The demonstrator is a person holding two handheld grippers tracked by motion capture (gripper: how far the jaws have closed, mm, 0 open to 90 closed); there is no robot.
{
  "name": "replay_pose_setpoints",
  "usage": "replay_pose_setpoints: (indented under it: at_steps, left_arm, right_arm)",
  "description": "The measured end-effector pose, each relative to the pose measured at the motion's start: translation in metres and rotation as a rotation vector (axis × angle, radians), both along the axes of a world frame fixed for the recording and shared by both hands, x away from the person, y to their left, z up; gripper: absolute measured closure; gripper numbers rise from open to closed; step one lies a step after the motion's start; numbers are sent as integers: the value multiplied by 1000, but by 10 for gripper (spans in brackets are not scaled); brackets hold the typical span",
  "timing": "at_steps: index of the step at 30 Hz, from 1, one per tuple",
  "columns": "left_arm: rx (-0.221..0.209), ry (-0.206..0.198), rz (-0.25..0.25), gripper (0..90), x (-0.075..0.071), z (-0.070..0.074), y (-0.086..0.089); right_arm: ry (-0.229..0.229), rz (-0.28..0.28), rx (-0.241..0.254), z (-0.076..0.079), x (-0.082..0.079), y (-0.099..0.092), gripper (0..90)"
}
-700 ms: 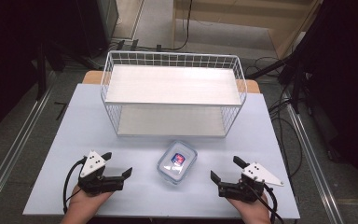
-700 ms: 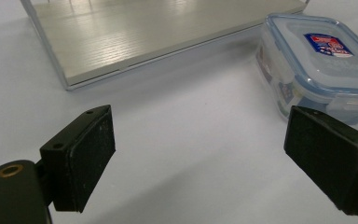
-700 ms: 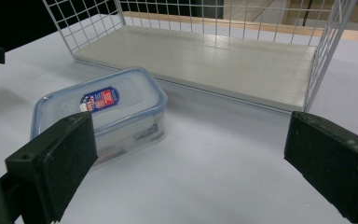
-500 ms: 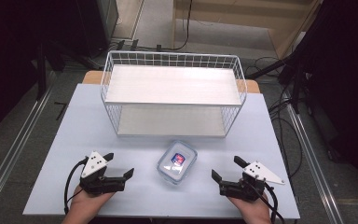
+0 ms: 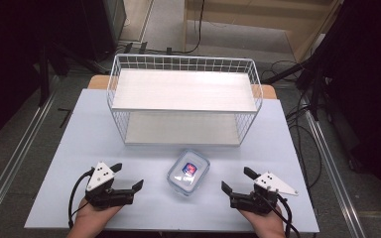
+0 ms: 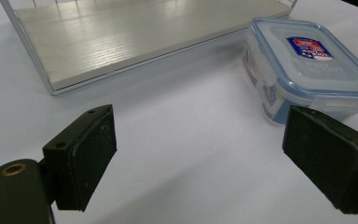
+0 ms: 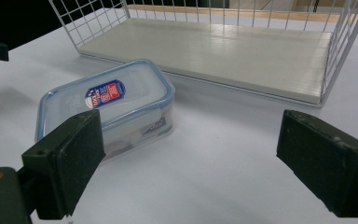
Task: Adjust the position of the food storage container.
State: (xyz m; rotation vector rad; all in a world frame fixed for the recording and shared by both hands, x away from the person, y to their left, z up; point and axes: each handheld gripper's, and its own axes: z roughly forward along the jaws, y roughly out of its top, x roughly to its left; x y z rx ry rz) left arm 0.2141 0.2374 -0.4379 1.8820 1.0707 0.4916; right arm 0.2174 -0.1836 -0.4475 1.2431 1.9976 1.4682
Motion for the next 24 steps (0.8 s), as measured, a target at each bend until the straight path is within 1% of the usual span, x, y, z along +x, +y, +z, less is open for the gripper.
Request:
replay_pose_setpoints:
  at_steps: [9, 10, 11, 13, 15, 17, 20, 23, 24]
  left_arm:
    - [-16, -8, -2, 100, -1, 1, 0]
    - [-25, -6, -3, 100, -1, 1, 0]
    - [-24, -5, -1, 100, -1, 2, 1]
    - [-25, -6, 0, 100, -1, 2, 1]
    - [-30, -5, -1, 100, -1, 3, 2]
    - [-33, -7, 1, 100, -1, 3, 2]
    - [-31, -7, 1, 100, -1, 3, 2]
    - [-29, -5, 6, 100, -1, 4, 2]
    - [-31, -4, 4, 100, -1, 4, 3]
  right_arm:
    - [4, 12, 7, 1, -2, 3, 138]
    - [6, 15, 9, 1, -3, 3, 145]
    - [12, 16, 7, 1, -3, 4, 158]
    - [19, 24, 15, 0, -4, 6, 227]
    - [21, 35, 10, -1, -6, 9, 308]
    - [24, 57, 1, -2, -8, 15, 393]
    - [45, 96, -8, -6, -10, 25, 528]
    - [64, 150, -48, -11, -13, 39, 682]
    - [76, 170, -65, -13, -14, 44, 746]
